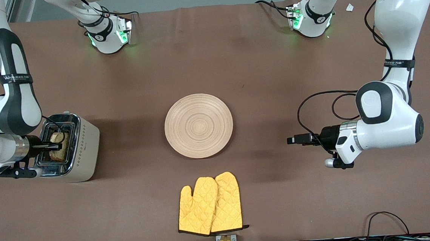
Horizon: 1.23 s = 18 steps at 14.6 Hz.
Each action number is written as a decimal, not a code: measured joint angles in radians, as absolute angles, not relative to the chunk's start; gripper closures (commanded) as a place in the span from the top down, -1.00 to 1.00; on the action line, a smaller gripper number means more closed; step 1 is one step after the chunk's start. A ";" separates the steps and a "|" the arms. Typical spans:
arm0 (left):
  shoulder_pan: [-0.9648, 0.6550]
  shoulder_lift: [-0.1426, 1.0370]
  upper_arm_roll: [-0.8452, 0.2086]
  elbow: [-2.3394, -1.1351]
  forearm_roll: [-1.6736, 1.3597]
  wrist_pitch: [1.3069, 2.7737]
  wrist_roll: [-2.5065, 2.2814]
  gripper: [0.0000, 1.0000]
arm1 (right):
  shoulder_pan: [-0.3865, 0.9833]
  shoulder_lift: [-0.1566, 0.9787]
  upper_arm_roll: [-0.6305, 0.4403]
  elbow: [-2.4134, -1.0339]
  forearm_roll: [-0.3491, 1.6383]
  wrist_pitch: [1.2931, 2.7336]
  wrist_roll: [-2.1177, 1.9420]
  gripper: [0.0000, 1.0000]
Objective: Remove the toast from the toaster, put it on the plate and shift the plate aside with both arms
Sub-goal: 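Grasp the toast slice in the toaster with the right gripper, then lift the toast out of the toaster with the right gripper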
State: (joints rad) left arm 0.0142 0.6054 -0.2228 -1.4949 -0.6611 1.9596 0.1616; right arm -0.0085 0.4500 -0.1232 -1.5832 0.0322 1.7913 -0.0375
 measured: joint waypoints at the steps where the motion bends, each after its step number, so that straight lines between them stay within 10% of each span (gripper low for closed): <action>1: 0.014 0.612 -0.223 -1.495 -0.681 1.965 0.179 0.75 | -0.008 0.447 -0.123 -1.576 0.032 1.790 -0.047 -0.90; 10: 0.004 0.673 -0.226 -1.520 -0.920 2.005 0.478 0.41 | 0.178 0.302 -0.110 -1.355 0.011 1.467 -0.010 -0.94; 18: -0.001 0.692 -0.228 -1.673 -1.200 2.081 0.722 0.32 | 0.491 0.402 -0.101 -1.371 0.104 1.607 0.451 -0.94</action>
State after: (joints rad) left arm -0.0010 0.6923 -0.2282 -1.6733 -1.1998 2.0808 0.7219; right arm 0.4905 0.4018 -0.1014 -1.3709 0.1041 1.6073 0.4514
